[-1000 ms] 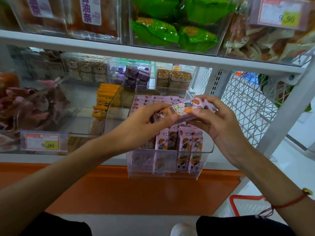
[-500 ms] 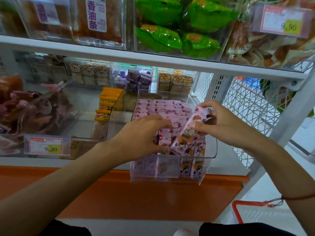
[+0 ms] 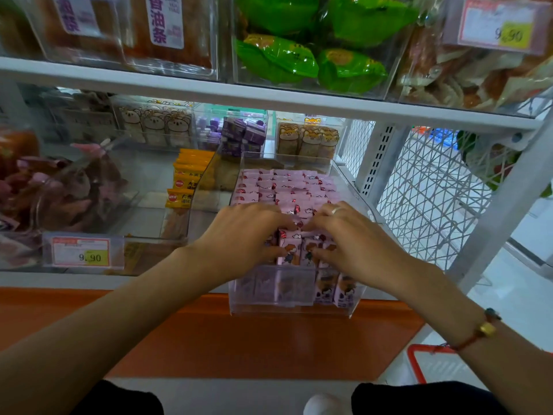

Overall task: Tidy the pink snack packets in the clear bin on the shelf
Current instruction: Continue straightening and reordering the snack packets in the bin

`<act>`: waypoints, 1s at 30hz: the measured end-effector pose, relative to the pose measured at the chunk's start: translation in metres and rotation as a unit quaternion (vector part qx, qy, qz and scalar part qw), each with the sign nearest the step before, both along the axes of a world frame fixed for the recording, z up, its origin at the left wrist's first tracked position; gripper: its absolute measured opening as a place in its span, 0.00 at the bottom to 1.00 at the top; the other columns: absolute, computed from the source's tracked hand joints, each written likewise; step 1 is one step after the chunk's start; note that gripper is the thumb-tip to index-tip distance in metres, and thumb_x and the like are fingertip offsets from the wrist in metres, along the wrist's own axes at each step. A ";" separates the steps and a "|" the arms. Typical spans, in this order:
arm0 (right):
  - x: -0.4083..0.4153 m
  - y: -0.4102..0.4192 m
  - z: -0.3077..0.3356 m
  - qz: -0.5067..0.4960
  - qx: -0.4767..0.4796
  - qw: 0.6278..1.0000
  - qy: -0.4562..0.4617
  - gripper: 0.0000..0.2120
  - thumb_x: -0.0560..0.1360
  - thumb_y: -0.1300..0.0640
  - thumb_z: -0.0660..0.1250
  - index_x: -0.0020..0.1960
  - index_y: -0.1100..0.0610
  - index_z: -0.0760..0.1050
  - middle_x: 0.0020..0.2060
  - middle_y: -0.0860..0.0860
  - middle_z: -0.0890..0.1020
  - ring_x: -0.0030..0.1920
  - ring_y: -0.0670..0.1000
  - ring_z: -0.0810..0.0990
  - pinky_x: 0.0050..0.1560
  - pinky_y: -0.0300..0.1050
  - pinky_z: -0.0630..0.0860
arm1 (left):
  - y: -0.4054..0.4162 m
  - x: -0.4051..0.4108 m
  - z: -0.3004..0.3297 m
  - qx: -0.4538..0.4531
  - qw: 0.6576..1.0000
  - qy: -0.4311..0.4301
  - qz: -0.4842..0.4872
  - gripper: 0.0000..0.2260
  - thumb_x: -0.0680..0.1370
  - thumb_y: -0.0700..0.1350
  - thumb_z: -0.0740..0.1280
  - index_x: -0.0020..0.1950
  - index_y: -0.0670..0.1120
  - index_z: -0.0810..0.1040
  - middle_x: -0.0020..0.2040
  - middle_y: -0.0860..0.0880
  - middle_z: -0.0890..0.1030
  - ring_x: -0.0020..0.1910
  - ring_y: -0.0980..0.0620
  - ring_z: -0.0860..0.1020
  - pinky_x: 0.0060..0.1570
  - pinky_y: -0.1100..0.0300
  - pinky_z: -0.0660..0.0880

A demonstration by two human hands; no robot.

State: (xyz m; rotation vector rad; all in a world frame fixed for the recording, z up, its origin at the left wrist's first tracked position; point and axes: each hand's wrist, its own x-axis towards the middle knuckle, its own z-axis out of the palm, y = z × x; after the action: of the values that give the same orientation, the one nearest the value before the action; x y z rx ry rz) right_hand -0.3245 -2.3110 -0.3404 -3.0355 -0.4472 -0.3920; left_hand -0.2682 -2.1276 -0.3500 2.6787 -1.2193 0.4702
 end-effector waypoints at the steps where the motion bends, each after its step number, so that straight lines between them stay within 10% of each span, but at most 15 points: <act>1: -0.001 0.000 -0.002 0.001 -0.001 1.000 -0.006 0.17 0.75 0.51 0.67 0.64 0.50 0.74 0.54 0.45 0.74 0.56 0.46 0.69 0.45 0.34 0.62 | 0.000 0.000 -0.001 -0.007 1.000 0.000 0.003 0.21 0.75 0.57 0.68 0.67 0.58 0.72 0.63 0.58 0.76 0.61 0.55 0.74 0.47 0.61 0.69; 11: -0.024 -0.009 0.013 -0.049 0.066 0.988 -0.130 0.20 0.73 0.52 0.69 0.64 0.48 0.74 0.60 0.47 0.77 0.62 0.47 0.71 0.57 0.38 0.62 | 0.001 0.000 0.000 -0.019 0.999 0.012 -0.045 0.19 0.78 0.57 0.64 0.69 0.61 0.68 0.67 0.59 0.72 0.65 0.58 0.69 0.55 0.57 0.72; 22: -0.017 -0.020 0.001 -0.021 -0.066 0.994 -0.080 0.13 0.76 0.47 0.64 0.60 0.44 0.76 0.56 0.43 0.77 0.58 0.46 0.69 0.55 0.42 0.57 | -0.012 0.011 0.002 -0.044 0.997 0.053 -0.030 0.11 0.79 0.55 0.61 0.60 0.59 0.76 0.58 0.58 0.78 0.53 0.61 0.75 0.49 0.59 0.75; 27: -0.017 -0.037 0.010 -0.053 0.197 0.970 -0.135 0.15 0.76 0.57 0.66 0.61 0.48 0.76 0.57 0.45 0.75 0.58 0.42 0.67 0.59 0.39 0.61 | -0.031 0.046 0.015 -0.133 0.987 0.089 0.008 0.10 0.79 0.47 0.64 0.59 0.56 0.78 0.47 0.63 0.74 0.40 0.68 0.72 0.36 0.70 0.68; 30: -0.014 -0.046 0.005 -0.108 0.316 0.939 -0.084 0.20 0.77 0.57 0.65 0.68 0.50 0.68 0.58 0.46 0.73 0.50 0.42 0.73 0.49 0.32 0.71 | -0.056 0.085 0.025 -0.133 0.983 0.120 0.030 0.12 0.79 0.45 0.63 0.62 0.53 0.76 0.57 0.56 0.79 0.48 0.60 0.76 0.42 0.65 0.71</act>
State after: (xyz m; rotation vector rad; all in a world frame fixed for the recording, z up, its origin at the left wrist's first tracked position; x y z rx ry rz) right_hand -0.3388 -2.3566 -0.3350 -2.4286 0.0208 -0.6615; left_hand -0.1834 -2.1835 -0.3246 2.4643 -0.9396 0.2841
